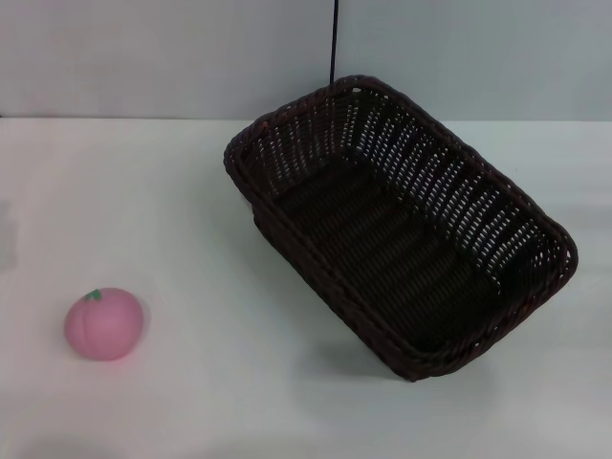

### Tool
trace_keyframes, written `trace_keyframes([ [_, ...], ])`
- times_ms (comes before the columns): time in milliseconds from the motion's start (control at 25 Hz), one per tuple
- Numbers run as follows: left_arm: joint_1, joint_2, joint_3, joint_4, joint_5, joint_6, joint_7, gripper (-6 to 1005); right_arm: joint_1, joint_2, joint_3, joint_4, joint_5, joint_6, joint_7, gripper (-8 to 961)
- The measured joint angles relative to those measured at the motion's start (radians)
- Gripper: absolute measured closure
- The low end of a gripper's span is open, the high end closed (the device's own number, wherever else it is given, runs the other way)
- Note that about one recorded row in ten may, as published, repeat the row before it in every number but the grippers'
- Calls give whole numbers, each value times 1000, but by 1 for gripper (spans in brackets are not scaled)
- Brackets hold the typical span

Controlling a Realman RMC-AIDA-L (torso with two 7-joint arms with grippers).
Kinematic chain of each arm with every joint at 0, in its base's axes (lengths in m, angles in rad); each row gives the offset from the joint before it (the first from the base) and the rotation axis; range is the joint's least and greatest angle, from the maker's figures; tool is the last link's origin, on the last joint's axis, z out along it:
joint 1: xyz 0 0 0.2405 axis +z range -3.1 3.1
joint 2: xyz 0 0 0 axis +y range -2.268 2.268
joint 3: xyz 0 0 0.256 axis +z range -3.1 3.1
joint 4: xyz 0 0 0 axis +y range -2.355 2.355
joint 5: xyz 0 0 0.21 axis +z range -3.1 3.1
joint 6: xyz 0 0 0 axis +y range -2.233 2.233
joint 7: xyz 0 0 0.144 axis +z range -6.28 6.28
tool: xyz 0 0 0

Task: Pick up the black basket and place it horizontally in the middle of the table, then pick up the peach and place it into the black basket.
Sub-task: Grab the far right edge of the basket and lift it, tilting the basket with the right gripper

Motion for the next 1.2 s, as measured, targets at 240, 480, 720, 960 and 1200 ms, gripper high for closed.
trace_keyframes([
  [240, -3, 0, -2, -1, 0, -3, 0, 522, 1, 0, 0, 0, -2, 2, 0, 571],
  [480, -7, -2, -1, -4, -3, -6, 7, 700, 10, -2, -35, -33, -33, 6, -2, 540],
  [720, -9, -3, -3, -8, -6, -24, 7, 618, 21, -6, -156, -163, -50, 0, 42, 509],
  [960, -10, -5, -1, -9, -2, -48, 3, 535, 13, -23, -371, -408, -144, -1, 322, 325],
  [1200, -11, -5, 2, -21, -1, -64, 9, 479, 161, -105, -469, -865, -707, -277, 922, 240],
])
